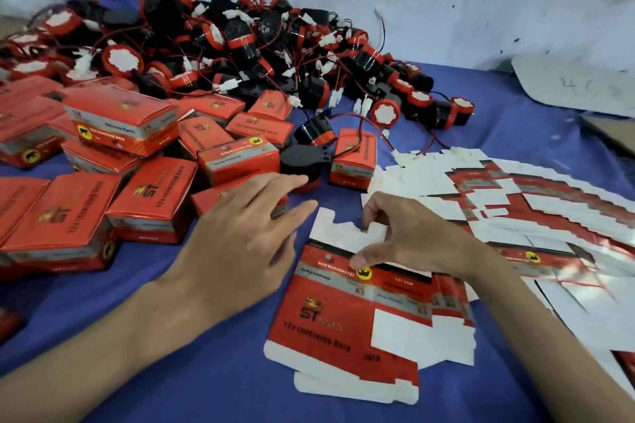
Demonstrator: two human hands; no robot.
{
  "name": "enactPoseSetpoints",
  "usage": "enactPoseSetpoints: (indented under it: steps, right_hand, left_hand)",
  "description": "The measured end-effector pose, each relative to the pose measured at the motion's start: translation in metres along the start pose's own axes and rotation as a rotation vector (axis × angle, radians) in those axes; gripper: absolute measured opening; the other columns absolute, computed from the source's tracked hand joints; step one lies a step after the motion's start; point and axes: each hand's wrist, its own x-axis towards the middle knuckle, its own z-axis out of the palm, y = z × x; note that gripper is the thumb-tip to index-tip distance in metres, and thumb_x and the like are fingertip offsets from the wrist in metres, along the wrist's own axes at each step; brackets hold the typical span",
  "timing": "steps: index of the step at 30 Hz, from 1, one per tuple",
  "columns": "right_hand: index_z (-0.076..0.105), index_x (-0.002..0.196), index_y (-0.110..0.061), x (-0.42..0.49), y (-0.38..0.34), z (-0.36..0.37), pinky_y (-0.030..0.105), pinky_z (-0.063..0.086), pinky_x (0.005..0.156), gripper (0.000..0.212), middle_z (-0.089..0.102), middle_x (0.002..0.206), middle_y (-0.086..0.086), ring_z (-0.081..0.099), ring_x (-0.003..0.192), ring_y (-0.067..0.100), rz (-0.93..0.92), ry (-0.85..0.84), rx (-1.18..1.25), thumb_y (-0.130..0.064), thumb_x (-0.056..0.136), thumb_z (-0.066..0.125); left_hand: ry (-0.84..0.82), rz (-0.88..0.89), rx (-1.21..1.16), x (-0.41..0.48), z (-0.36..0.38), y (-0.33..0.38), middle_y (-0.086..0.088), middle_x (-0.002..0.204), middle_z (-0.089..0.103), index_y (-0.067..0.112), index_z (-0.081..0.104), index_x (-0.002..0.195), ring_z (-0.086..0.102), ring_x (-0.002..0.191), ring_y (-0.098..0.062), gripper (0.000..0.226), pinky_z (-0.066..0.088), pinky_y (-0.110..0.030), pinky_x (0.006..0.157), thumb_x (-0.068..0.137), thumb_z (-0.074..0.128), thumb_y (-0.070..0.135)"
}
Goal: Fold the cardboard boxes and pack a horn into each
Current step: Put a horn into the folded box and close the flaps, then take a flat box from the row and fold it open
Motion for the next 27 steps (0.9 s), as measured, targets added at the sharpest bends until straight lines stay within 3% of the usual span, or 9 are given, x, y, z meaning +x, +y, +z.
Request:
enactPoseSetpoints:
  steps: [5, 8, 12, 13, 16, 19, 22, 25, 27]
  right_hand:
    - [0.052, 0.078, -0.028, 0.002, -0.006, -0.002, 0.017, 0.040, 0.049, 0.027, 0.061, 0.078, -0.011, 0.054, 0.062, 0.007, -0.074, 0.334, 0.266, -0.036, 0.072, 0.077]
    - [0.059, 0.080, -0.031, 0.001, -0.006, -0.008, 0.020, 0.045, 0.060, 0.015, 0.065, 0.073, -0.010, 0.059, 0.070, 0.012, -0.136, 0.493, 0.509, -0.024, 0.080, 0.072]
    - [0.062, 0.098, -0.033, -0.008, -0.014, -0.006, 0.007, 0.040, 0.074, 0.023, 0.058, 0.075, -0.016, 0.054, 0.078, 0.002, -0.417, 0.518, 0.378, -0.014, 0.085, 0.066]
    - [0.062, 0.099, -0.030, -0.008, -0.017, -0.004, 0.007, 0.039, 0.076, 0.021, 0.058, 0.078, -0.019, 0.052, 0.081, 0.004, -0.482, 0.526, 0.340, -0.016, 0.085, 0.066]
    - [0.062, 0.099, -0.020, -0.007, -0.026, 0.005, 0.010, 0.040, 0.074, 0.014, 0.054, 0.082, -0.024, 0.050, 0.082, 0.009, -0.634, 0.572, 0.275, -0.017, 0.085, 0.061]
    - [0.066, 0.096, -0.003, -0.006, -0.030, 0.018, 0.017, 0.041, 0.073, 0.016, 0.053, 0.088, -0.016, 0.048, 0.082, 0.015, -0.690, 0.636, 0.218, -0.011, 0.087, 0.055]
    - [0.064, 0.098, -0.005, -0.003, -0.033, 0.030, 0.026, 0.041, 0.074, 0.016, 0.062, 0.087, -0.001, 0.048, 0.082, 0.020, -0.768, 0.683, 0.201, -0.013, 0.090, 0.053]
    - [0.056, 0.105, -0.011, -0.003, -0.038, 0.034, 0.026, 0.041, 0.077, 0.021, 0.062, 0.096, -0.004, 0.050, 0.084, 0.018, -0.828, 0.725, 0.224, -0.023, 0.098, 0.041]
    - [0.052, 0.104, -0.013, -0.005, -0.039, 0.032, 0.026, 0.041, 0.078, 0.021, 0.061, 0.102, -0.007, 0.053, 0.083, 0.019, -0.840, 0.778, 0.231, -0.025, 0.101, 0.035]
  left_hand:
    - [-0.095, -0.014, -0.258, 0.000, -0.010, 0.011, -0.009, 0.131, 0.056, 0.007, 0.059, 0.128, 0.054, 0.119, -0.022, 0.045, 0.056, -0.037, 0.087, 0.093, 0.047, 0.032]
    - [-0.039, -0.056, -0.373, 0.001, -0.018, 0.015, -0.003, 0.139, 0.049, 0.011, 0.048, 0.138, 0.047, 0.126, -0.012, 0.051, 0.050, -0.028, 0.096, 0.094, 0.045, 0.037]
    - [0.060, -0.482, -0.959, 0.036, -0.027, 0.010, 0.012, 0.125, 0.058, 0.028, 0.052, 0.123, 0.050, 0.125, -0.005, 0.029, 0.044, -0.014, 0.095, 0.095, 0.049, 0.035]
    - [0.007, -0.634, -1.166, 0.046, -0.028, 0.004, 0.010, 0.112, 0.066, 0.028, 0.059, 0.111, 0.058, 0.118, -0.009, 0.018, 0.049, -0.018, 0.090, 0.094, 0.052, 0.031]
    - [-0.455, -0.585, -1.446, 0.055, -0.031, -0.009, 0.000, 0.093, 0.073, 0.027, 0.073, 0.094, 0.069, 0.086, -0.015, 0.023, 0.058, -0.024, 0.070, 0.079, 0.063, 0.041]
    - [-0.798, -0.709, -1.697, 0.056, -0.022, -0.019, -0.003, 0.095, 0.071, 0.024, 0.075, 0.094, 0.065, 0.085, -0.016, 0.024, 0.055, -0.028, 0.071, 0.076, 0.062, 0.032]
    - [-0.857, -0.643, -1.859, 0.049, -0.020, -0.018, -0.012, 0.091, 0.069, 0.001, 0.068, 0.097, 0.060, 0.085, -0.020, 0.028, 0.050, -0.025, 0.075, 0.075, 0.057, 0.014]
    - [-0.892, -0.365, -1.990, 0.022, -0.019, -0.008, -0.008, 0.040, 0.058, -0.008, 0.054, 0.060, 0.061, 0.052, -0.007, 0.038, 0.041, -0.006, 0.044, 0.096, 0.042, -0.001]
    - [-0.774, -0.276, -1.923, 0.025, -0.010, -0.003, -0.018, 0.077, 0.072, -0.011, 0.064, 0.095, 0.069, 0.078, -0.005, 0.038, 0.050, -0.013, 0.072, 0.100, 0.031, 0.007]
